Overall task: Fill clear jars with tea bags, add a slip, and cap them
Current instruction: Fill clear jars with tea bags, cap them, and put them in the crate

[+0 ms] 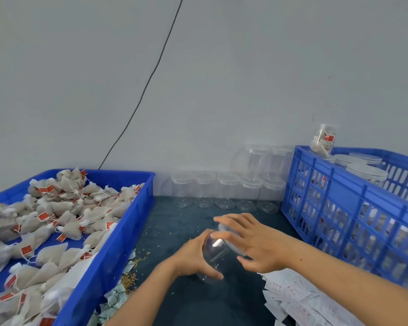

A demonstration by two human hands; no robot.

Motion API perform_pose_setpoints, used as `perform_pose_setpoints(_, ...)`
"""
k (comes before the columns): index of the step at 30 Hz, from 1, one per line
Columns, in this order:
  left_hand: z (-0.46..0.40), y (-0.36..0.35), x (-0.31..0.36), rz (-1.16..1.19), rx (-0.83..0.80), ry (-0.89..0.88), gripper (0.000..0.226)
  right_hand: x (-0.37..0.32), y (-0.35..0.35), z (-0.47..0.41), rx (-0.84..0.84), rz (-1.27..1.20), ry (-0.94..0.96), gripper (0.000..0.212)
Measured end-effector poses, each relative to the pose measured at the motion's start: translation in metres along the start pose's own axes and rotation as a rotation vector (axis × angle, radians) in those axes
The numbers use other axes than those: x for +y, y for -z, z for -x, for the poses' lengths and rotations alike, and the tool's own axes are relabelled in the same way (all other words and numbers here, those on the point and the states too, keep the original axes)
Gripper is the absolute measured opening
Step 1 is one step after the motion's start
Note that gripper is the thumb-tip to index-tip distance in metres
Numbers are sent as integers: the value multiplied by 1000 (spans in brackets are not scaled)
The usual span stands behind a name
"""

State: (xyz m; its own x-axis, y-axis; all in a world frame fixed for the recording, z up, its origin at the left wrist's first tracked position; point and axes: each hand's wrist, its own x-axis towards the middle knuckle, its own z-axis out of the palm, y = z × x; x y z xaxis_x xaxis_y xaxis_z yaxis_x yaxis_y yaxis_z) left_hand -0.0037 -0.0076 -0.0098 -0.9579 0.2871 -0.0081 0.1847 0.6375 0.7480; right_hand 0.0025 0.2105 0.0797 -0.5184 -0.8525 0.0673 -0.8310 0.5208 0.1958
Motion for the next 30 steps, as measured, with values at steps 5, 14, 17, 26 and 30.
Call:
perform_pose_setpoints(5,3,-5,4,-30,31,5,83,-10,2,-6,-155,-424,-611,78)
perform_pose_setpoints(14,4,-3,11,-106,15,-14,83,10,11,2,-270,-863,-504,99)
perform_pose_setpoints(17,2,0,14,-121,-23,-21,87,8,8,-7,-270,-872,-579,82)
perform_pose_setpoints(26,3,1,12,-96,-16,-24,84,15,9,0,-260,-846,-396,103)
perform_pose_setpoints(30,4,-1,7,-57,-10,-28,87,15,10,-4,-191,-890,-455,78)
